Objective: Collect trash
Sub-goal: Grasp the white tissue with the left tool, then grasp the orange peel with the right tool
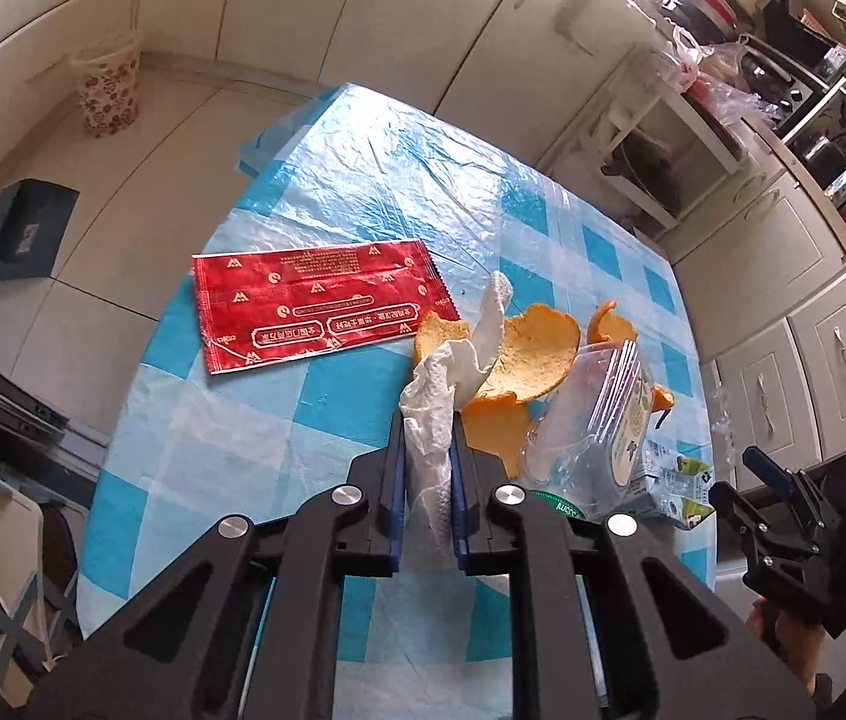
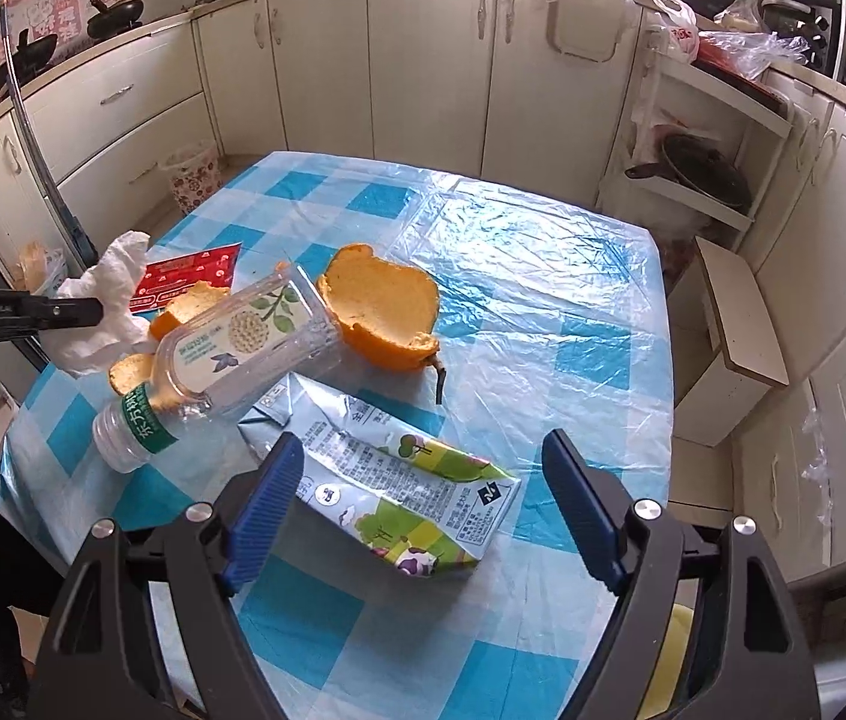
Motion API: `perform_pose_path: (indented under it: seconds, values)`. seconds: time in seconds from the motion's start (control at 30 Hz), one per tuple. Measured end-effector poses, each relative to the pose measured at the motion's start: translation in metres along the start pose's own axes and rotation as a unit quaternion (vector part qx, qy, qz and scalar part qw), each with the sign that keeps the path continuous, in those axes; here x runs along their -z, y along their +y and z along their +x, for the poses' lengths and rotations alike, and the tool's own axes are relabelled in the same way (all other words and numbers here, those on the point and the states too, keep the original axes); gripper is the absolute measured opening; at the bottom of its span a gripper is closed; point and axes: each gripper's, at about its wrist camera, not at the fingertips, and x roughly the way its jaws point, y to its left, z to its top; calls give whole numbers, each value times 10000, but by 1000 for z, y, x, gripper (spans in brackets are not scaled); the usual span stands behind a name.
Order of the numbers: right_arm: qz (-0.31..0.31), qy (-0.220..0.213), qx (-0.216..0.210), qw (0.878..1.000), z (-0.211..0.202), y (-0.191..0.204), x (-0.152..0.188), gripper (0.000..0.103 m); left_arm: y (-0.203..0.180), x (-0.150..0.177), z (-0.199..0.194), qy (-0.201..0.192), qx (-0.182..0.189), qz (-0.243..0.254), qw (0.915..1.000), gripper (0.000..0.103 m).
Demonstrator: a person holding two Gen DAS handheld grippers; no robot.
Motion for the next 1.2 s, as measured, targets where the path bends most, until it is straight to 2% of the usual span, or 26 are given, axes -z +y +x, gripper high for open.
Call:
perform_pose_path:
  seconds: [0.1,0.23,0.37,0.47,0.53,0.63,0.7,0.77,0.8,0.83,0.93,0.97,1.2]
  values:
    - [199,80,-187,9996,8,-4,-6,78,2,0,-5,-89,17,-31,10000,12]
    - [1062,229,-736,9914,24,-28,-17,79,-1,0,-13,-212,41,17,9998,12]
    - [2041,405,-1177,9710,45,-54,-29,78,-3,0,-18,-274,41,79,9996,12]
    - [2707,620,-1515,9486,68,-69,-32,78,-4,-1,-19,-277,55,100,9996,12]
    - [3000,781,-1627,9367,84,-75,-33,77,-4,-1,-19,-275,58,123,9995,12]
    - [3211,957,-1751,9258,103,-76,-35,75,-6,-3,-19,-283,78,158,9994,12]
    - [3329,1077,-1903,9173,114,-75,-34,69,-6,-4,-19,-294,70,186,9994,12]
    - [3321,1093,-1980,9157,117,-71,-35,65,-6,-5,-19,-292,74,200,9993,12]
    - [3342,1143,-2164,9102,120,-69,-35,53,-6,-5,-19,-290,81,197,9994,12]
    - [3365,1196,-2255,9064,122,-67,-34,47,-6,-6,-19,-289,87,192,9994,12]
    - [3289,1276,-2297,9071,124,-60,-33,32,-6,-7,-18,-300,111,189,9993,12]
    - [3272,1274,-2318,9072,124,-60,-34,24,-7,-8,-18,-304,114,192,9993,12]
    - [3214,616,-2114,9210,99,-70,-46,20,-7,-8,-17,-323,136,191,9992,12]
